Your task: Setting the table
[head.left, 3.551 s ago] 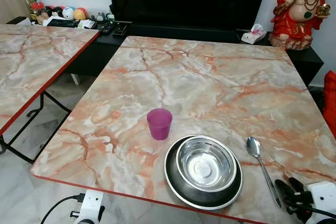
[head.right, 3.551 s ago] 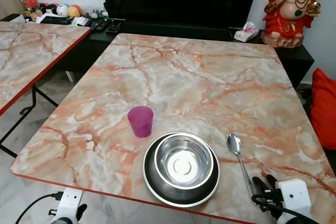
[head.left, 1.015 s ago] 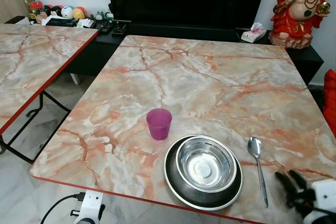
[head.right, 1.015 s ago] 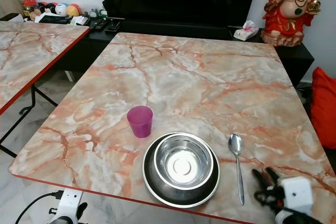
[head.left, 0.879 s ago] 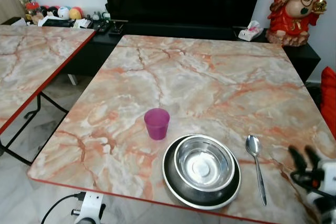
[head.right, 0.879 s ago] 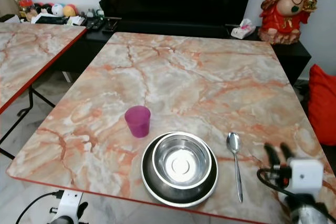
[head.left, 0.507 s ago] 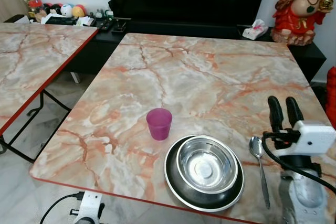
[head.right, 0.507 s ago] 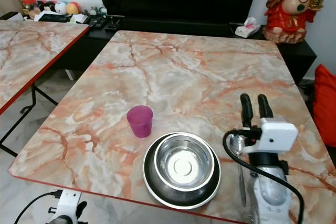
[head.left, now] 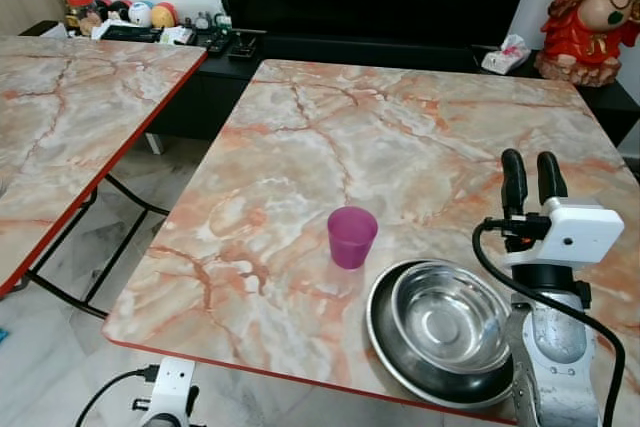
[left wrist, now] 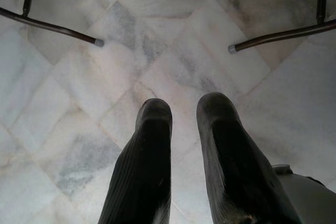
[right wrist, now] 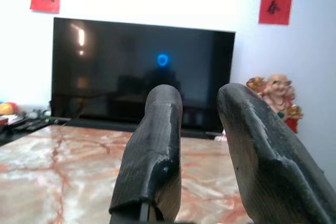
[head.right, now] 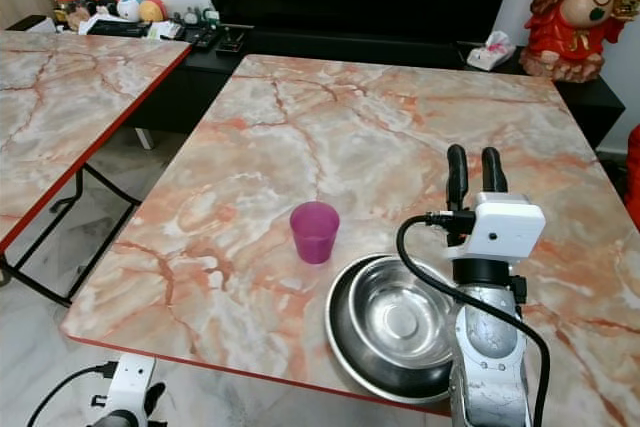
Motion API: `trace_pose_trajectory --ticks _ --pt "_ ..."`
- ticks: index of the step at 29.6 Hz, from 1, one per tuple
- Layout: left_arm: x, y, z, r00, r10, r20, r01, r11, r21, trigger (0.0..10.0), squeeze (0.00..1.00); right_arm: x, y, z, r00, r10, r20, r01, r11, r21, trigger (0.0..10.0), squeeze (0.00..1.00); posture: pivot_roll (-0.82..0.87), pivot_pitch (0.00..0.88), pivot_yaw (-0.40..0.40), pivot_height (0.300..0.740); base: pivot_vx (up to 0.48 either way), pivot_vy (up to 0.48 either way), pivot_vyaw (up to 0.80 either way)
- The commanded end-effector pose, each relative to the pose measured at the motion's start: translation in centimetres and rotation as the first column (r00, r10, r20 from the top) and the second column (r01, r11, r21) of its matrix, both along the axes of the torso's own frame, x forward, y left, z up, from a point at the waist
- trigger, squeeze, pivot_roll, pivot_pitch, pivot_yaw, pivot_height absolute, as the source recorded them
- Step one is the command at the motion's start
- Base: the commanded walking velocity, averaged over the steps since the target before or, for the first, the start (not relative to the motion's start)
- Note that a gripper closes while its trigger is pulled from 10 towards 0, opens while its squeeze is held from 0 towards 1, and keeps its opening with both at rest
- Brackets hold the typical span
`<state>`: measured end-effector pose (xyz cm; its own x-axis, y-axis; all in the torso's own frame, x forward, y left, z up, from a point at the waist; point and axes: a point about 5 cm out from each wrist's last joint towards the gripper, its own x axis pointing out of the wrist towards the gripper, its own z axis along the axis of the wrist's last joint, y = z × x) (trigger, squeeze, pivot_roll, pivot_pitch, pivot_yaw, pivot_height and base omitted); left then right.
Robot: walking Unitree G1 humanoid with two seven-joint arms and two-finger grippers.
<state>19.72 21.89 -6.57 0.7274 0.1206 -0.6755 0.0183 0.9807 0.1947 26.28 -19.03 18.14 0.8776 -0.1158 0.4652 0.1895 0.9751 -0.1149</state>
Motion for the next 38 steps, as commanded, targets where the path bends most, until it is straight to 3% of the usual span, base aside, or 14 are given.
trace_pose_trajectory --ticks 1,38 --pt "-0.4 0.1 -0.2 1.000 0.009 -0.010 -0.009 1.000 0.000 10.0 0.00 0.0 0.7 1.3 0.998 0.011 0.057 -0.010 1.000 -0.019 10.0 0.00 0.06 0.000 -0.007 0.740 0.000 0.337 0.00" --pt "-0.5 -0.4 -0.3 1.000 0.018 0.003 -0.018 1.000 0.000 10.0 0.00 0.9 2.3 1.3 0.997 0.039 0.068 -0.037 0.999 -0.028 10.0 0.00 0.09 0.000 -0.037 0.740 0.000 0.450 0.00"
